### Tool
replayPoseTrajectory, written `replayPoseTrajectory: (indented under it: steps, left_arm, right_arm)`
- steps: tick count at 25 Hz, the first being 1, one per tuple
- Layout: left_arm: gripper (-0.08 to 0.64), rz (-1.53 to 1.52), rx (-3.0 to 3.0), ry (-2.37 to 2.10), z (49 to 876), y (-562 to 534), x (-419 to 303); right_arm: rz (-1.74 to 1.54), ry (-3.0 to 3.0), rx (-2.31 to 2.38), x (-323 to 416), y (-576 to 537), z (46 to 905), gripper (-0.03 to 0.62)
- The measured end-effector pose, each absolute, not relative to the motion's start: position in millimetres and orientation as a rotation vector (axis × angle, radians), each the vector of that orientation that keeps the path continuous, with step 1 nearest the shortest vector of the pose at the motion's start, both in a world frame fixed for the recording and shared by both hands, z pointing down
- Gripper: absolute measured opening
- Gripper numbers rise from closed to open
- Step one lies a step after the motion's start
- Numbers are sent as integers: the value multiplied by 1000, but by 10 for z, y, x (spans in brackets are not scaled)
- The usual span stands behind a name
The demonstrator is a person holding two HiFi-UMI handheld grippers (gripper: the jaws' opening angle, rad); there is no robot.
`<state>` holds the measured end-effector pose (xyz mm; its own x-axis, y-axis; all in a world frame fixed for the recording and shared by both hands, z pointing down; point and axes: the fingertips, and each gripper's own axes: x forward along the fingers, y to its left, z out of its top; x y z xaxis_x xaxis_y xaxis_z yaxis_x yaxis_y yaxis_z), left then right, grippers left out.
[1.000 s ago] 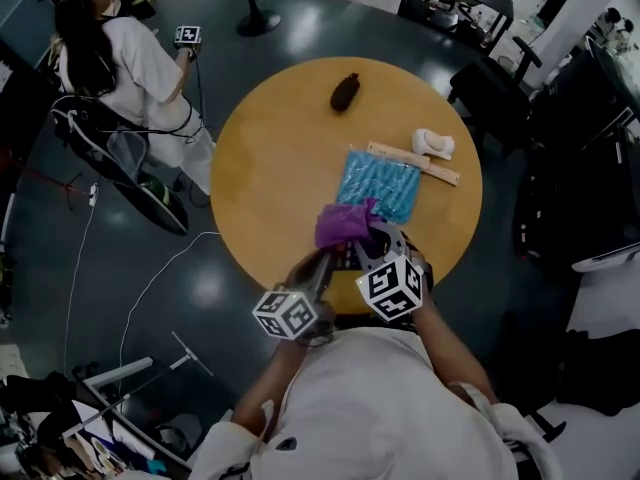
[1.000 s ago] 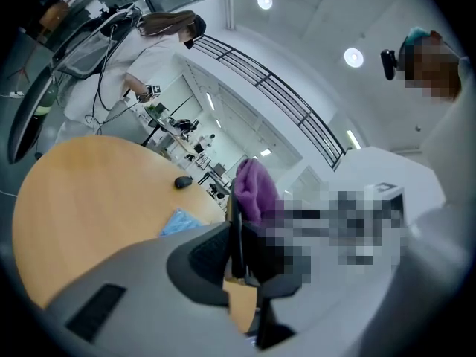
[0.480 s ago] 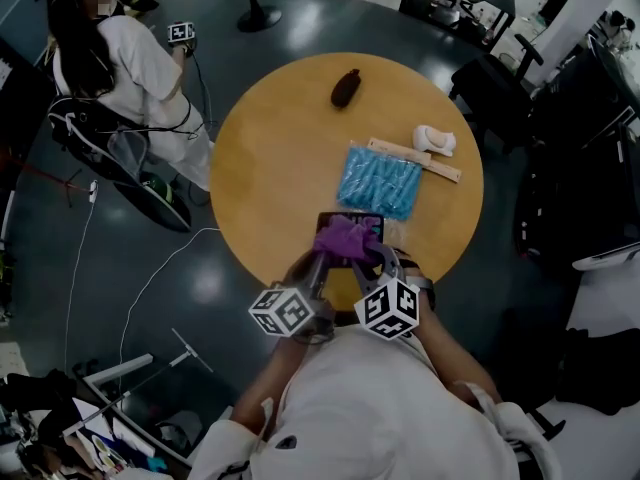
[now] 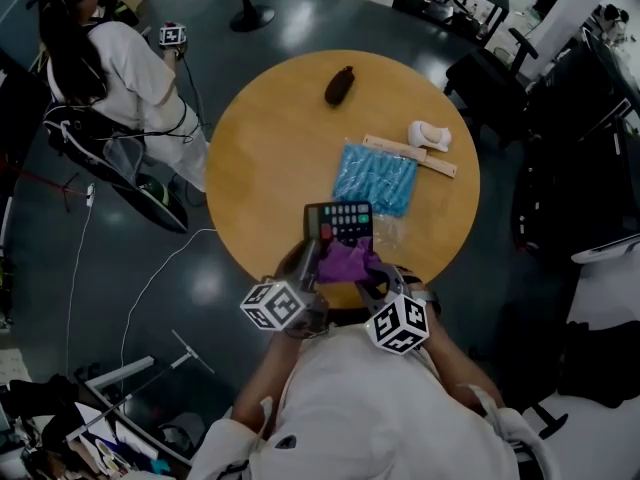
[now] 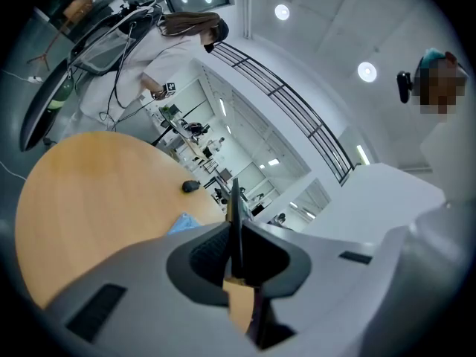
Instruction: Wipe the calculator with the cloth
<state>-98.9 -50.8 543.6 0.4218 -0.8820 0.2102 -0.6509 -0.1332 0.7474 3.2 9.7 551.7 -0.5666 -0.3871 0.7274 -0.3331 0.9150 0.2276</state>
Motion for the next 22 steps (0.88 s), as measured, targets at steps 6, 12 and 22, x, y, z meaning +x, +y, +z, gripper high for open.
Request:
replayPoseTrajectory:
  steps: [6, 12, 22]
  left_arm:
    - [49, -273, 1952, -1253, 5449, -432, -923]
    - [49, -311, 2007, -1178, 5342, -289, -747]
    - [49, -329, 1928, -1203, 5461, -297, -824]
  right_arm:
    - [-47, -2343, 733, 258, -364, 4927, 87]
    - [-83, -2244, 832, 484, -846, 5027, 87]
    - [-44, -2219, 659, 322, -320, 5400, 87]
